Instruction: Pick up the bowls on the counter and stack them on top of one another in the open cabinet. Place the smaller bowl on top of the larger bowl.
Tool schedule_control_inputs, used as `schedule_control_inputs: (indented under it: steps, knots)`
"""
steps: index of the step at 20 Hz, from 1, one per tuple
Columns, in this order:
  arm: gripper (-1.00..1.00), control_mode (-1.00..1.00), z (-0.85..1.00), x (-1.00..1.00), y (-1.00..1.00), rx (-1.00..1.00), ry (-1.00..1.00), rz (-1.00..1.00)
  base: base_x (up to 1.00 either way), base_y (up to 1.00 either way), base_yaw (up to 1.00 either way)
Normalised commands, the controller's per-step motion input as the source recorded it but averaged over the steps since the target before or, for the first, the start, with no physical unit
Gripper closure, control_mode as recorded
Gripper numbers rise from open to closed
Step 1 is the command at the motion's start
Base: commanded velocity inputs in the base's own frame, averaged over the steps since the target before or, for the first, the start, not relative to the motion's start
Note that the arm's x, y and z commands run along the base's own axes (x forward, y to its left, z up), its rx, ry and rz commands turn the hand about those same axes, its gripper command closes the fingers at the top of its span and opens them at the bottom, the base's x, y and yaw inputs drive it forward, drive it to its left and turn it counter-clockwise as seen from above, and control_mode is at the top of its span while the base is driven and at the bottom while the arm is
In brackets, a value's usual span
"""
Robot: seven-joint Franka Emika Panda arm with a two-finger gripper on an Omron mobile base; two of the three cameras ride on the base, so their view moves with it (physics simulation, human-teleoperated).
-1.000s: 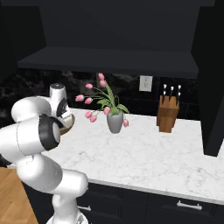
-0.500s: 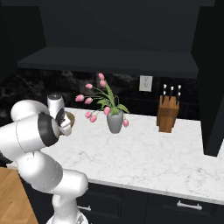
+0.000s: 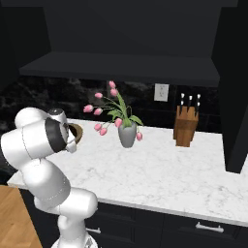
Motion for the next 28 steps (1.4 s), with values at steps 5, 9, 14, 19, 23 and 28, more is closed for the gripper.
schedule_control_inputs:
  steps: [5, 9, 14, 19, 23, 28]
  knots:
    - [1.00, -1.00, 0.13, -0.12, -0.02, 0.01, -0.04, 0.00, 0.00, 0.00, 0.00]
    - [1.00, -1.00, 0.76, -0.78, -0.38, 0.06, -0.07, -0.12, 0.00, 0.00, 0.00]
    - [1.00, -1.00, 1.00, -1.00, -0.74, 0.10, -0.08, -0.18, 0.00, 0.00, 0.00]
    - [1.00, -1.00, 1.00, -1.00, -0.84, 0.08, -0.10, -0.18, 0.00, 0.00, 0.00]
    - [1.00, -1.00, 1.00, -1.00, -0.75, 0.02, -0.08, -0.09, 0.00, 0.00, 0.00]
    - [1.00, -1.00, 1.00, -1.00, -0.67, 0.00, -0.07, -0.06, 0.00, 0.00, 0.00]
